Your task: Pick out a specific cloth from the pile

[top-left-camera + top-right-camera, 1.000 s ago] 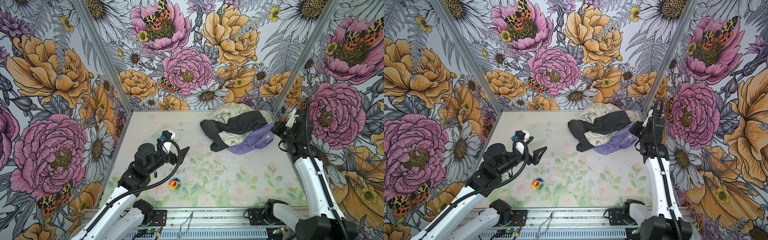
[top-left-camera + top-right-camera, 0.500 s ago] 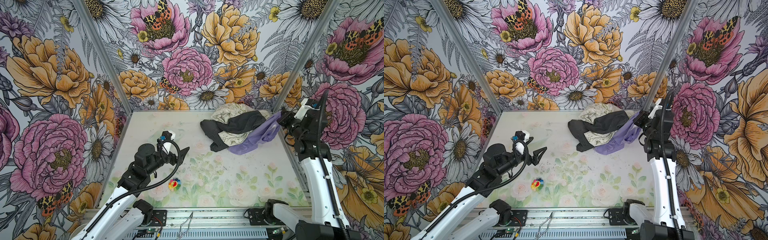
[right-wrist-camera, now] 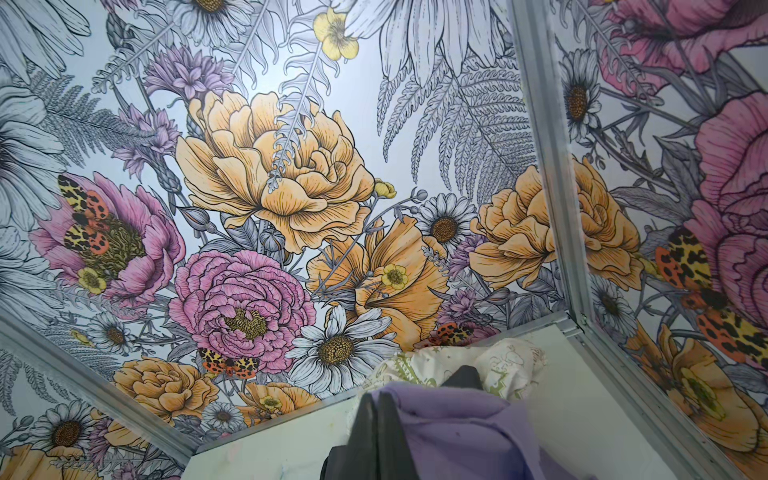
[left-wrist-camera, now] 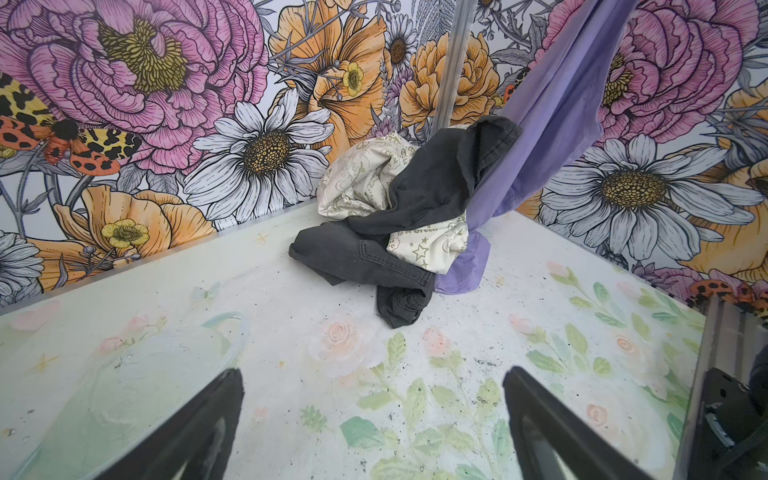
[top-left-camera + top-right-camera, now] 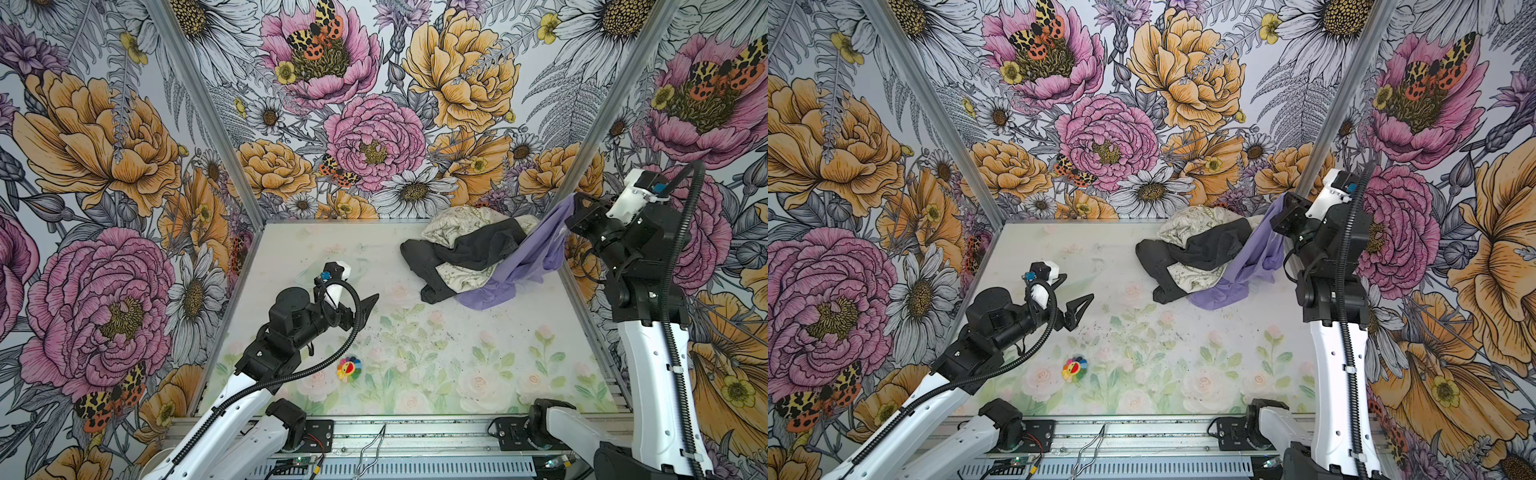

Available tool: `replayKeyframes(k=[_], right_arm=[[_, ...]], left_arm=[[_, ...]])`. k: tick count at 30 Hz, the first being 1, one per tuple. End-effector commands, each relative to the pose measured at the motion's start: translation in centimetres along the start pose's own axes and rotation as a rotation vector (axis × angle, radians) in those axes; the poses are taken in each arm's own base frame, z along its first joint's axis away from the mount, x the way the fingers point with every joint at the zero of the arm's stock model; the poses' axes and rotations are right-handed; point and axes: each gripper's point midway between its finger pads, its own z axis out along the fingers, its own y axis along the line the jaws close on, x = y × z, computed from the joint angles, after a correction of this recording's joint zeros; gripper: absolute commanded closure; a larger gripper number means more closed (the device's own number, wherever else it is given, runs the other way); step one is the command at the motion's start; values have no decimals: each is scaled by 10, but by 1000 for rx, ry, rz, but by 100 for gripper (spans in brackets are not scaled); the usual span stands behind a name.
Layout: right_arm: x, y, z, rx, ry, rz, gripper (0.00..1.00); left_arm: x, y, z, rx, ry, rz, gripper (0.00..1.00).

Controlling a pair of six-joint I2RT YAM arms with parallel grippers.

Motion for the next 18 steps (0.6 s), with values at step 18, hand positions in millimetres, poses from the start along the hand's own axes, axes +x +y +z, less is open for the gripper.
replayKeyframes(k=[18], right_arm=[[93, 153, 4, -513, 211, -175, 100]], left_arm=[[6, 1, 1, 6, 11, -16, 1]])
